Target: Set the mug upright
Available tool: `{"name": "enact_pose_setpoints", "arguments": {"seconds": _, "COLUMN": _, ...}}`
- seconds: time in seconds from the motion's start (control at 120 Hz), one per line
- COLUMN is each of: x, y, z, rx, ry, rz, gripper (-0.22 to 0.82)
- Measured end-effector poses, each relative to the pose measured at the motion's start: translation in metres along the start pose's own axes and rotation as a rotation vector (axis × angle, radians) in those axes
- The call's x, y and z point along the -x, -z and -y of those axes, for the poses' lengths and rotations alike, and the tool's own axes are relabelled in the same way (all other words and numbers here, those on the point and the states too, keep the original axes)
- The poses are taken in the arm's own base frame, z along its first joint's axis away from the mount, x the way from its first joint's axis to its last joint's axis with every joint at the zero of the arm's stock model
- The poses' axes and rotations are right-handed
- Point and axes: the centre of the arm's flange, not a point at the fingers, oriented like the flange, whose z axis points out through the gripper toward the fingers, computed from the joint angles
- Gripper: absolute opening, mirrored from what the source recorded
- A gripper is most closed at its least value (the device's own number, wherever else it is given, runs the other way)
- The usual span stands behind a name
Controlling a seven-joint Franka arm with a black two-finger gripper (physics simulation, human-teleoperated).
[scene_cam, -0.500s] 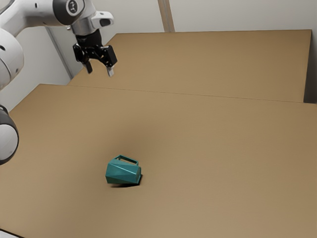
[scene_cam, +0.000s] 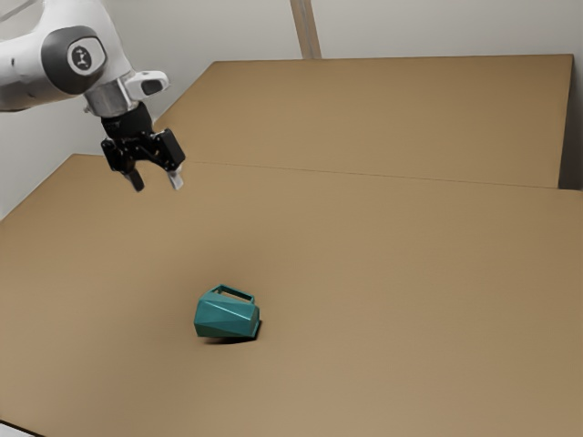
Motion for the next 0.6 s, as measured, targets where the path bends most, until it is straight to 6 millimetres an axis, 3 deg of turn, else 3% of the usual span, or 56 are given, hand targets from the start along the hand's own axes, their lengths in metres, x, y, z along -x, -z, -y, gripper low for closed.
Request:
{"name": "enact_pose_setpoints", "arguments": {"seconds": 0.167, "x": 0.035, "y": -0.064, "z": 0.043, "rx": 0.256, "ry": 0.128, "rz": 0.001, "gripper": 0.60}}
{"name": "enact_pose_setpoints", "arguments": {"seconds": 0.342, "x": 0.049, "y": -0.116, "z": 0.054, "rx": 0.418, "ry": 0.181, "rz": -0.023, "gripper": 0.60}}
{"name": "enact_pose_setpoints", "arguments": {"seconds": 0.6, "x": 0.057, "y": -0.154, "z": 0.069, "rx": 0.476, "ry": 0.162, "rz": -0.050, "gripper": 0.60}}
